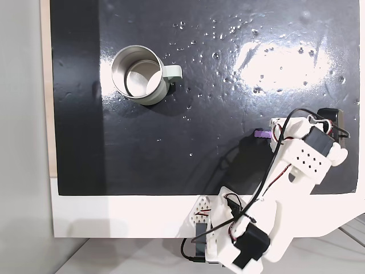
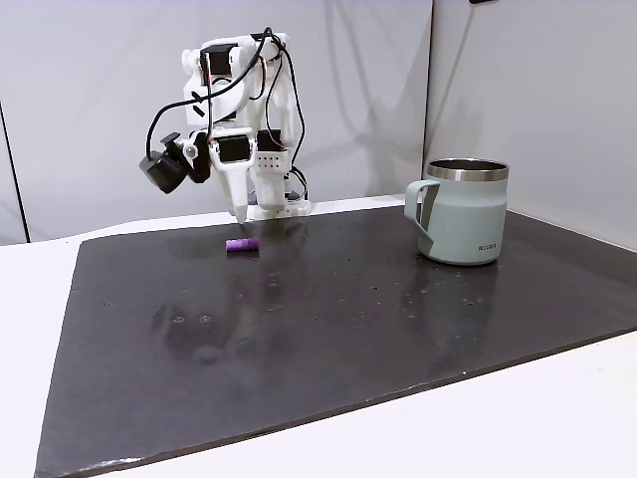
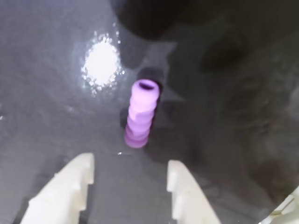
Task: Grasp a pengrip and put it in the cup.
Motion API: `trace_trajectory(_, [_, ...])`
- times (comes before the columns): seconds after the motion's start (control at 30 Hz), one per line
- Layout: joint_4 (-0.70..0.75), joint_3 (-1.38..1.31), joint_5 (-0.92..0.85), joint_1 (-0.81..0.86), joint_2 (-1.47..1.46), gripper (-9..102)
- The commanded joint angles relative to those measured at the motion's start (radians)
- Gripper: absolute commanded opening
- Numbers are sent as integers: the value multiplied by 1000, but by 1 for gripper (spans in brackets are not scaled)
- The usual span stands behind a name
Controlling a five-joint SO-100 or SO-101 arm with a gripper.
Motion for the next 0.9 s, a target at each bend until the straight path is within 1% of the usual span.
trace_trajectory(0.0, [-32, -78, -6, 9, -52, 21])
trace_trajectory(0.27, [-35, -98, -8, 2, -167, 21])
trace_trajectory(0.63, [-2, -196, -18, 21, -344, 18])
trace_trajectory(0.73, [2, -199, -23, 21, -351, 15])
trace_trajectory(0.87, [3, -199, -25, 18, -351, 2])
